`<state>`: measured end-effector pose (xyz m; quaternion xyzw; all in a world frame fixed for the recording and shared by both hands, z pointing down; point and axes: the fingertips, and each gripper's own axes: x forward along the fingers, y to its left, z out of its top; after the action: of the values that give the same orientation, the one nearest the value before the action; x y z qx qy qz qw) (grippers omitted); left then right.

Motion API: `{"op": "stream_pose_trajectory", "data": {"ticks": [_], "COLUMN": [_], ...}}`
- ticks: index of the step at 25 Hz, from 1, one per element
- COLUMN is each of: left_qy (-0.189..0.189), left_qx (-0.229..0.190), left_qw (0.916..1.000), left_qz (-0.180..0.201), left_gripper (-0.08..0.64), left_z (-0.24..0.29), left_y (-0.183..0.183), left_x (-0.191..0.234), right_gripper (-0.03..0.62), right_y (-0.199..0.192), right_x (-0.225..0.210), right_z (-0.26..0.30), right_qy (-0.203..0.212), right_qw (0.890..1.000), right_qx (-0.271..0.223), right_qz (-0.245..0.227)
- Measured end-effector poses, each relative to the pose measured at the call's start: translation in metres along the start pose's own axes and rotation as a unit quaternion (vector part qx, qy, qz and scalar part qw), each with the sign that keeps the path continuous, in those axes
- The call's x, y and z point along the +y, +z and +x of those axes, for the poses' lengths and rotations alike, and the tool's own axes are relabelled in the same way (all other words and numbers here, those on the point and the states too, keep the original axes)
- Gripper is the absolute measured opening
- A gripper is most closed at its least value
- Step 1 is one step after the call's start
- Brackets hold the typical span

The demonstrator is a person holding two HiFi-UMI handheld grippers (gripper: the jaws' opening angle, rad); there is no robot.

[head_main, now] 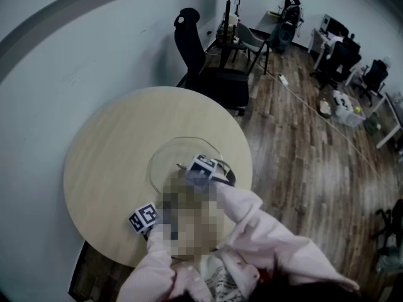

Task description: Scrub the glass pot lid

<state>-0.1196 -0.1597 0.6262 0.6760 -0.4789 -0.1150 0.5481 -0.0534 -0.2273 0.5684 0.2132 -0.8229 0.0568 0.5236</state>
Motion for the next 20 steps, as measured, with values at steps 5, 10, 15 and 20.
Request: {"op": "stream_pose_trajectory", "data": {"ticks": [5, 10, 15, 20], "left_qy": [-0.001, -0.002, -0.003, -0.004], "left_qx": [0.001, 0.003, 0.006, 0.007], "left_qw": [1.0000, 1.0000, 1.0000, 1.0000], "left_qz": [0.002, 0.002, 0.003, 0.001], "left_gripper": [0.120, 0.120, 0.121, 0.121], "left_z": [-0.001, 0.000, -0.001, -0.002], "left_y": [-0.002, -0.003, -0.003, -0.004], "left_x": [0.001, -0.001, -0.001, 0.000], "right_gripper": [0.074, 0.074, 0.074, 0.074], "right_y": [0.003, 0.003, 0.007, 0.014], "right_x": [0.009, 0.012, 0.016, 0.025], "right_z": [0.002, 0.003, 0.003, 0.005], "right_qy": [0.005, 0.009, 0.010, 0.016], "right_qw": [1.000, 1.000, 1.000, 1.000], "right_qx": [-0.002, 0.001, 0.002, -0.007], "right_qz": [-0.003, -0.002, -0.003, -0.009]}}
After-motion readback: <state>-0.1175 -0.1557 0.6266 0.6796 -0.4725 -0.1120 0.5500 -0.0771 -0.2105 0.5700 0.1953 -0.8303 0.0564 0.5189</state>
